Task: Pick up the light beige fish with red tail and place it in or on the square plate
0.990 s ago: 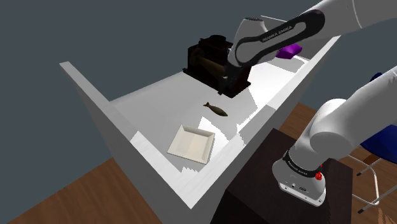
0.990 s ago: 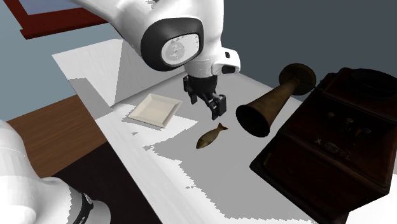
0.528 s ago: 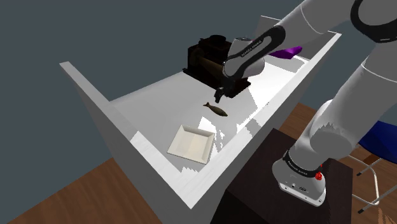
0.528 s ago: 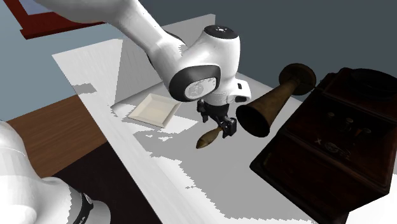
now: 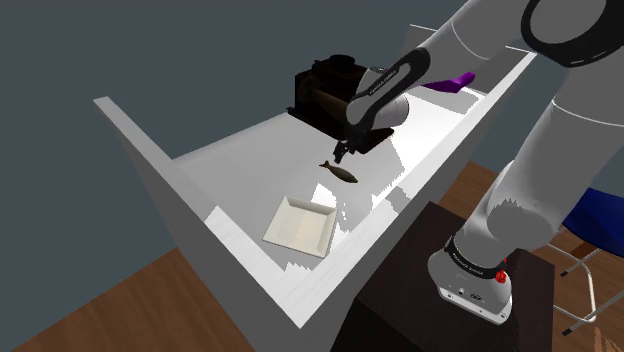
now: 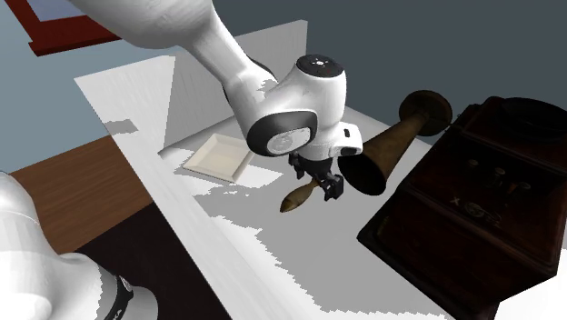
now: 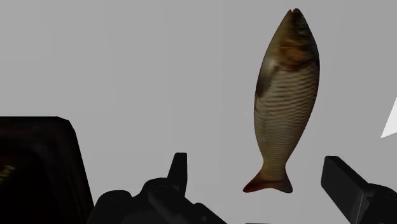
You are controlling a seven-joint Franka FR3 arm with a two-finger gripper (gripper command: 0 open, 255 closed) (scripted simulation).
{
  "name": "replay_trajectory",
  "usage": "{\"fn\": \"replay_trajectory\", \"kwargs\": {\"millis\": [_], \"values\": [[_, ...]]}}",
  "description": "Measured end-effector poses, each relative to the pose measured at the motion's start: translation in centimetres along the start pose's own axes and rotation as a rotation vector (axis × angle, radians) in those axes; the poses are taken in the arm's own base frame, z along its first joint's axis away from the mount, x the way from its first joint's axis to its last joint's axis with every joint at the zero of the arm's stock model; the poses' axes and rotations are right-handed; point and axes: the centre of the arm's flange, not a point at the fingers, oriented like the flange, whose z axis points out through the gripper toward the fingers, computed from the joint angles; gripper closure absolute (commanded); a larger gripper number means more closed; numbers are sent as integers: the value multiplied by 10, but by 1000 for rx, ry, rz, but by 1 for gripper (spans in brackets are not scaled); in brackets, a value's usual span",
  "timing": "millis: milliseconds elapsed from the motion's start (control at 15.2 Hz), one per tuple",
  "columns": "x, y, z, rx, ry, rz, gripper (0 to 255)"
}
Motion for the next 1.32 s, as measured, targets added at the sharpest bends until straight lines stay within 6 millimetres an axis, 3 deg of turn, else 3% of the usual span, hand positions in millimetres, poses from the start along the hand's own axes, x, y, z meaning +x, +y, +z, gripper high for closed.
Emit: {"fn": "replay_trajectory", "kwargs": {"millis": [462,528,1122,1188,1320], "values": [[16,3,8,-53,96,-13,0],[16,2,10,-59,109,-14,255],[26,7,12,-72,121,4,255],[26,7,11,-72,122,5,0],[24,3,10,-79,110,9,0]]}}
